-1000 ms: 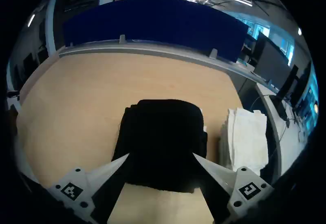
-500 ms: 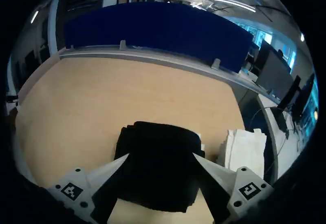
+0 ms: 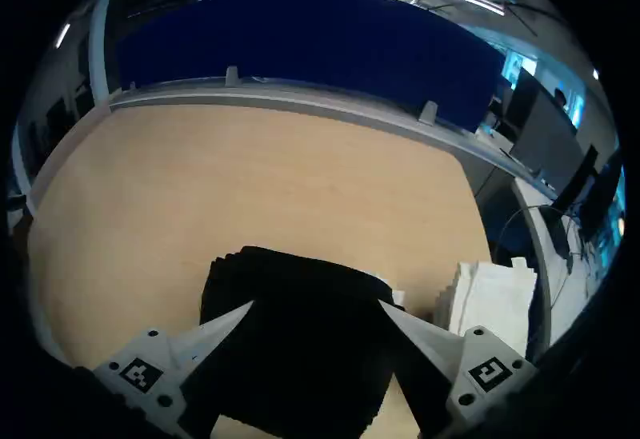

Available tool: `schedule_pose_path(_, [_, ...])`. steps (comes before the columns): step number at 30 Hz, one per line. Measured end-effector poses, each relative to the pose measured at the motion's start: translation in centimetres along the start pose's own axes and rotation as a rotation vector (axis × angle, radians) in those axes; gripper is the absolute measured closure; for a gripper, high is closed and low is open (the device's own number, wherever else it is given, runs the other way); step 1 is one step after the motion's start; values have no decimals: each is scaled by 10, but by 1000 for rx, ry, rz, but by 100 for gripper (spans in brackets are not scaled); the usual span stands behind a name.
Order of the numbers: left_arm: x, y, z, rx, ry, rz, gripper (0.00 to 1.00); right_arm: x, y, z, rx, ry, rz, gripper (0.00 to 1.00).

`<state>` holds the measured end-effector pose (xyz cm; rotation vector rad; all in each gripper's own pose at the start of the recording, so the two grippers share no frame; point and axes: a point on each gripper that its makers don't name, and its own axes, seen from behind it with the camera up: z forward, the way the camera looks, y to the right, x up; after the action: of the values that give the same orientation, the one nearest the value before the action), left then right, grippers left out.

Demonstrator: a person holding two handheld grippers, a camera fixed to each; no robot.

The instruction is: Fold towel

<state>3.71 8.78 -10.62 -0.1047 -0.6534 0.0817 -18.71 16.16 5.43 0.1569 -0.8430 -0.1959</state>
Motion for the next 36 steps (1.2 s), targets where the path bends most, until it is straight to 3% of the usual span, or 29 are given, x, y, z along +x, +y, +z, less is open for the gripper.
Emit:
schedule_pose_path(17, [0, 3, 3, 4, -3, -5, 13, -2, 10, 25, 11, -34, 19, 0])
schedule_pose_path(36, [5, 7, 1, -11, 8, -3, 13, 6, 3, -10, -6, 38, 34, 0])
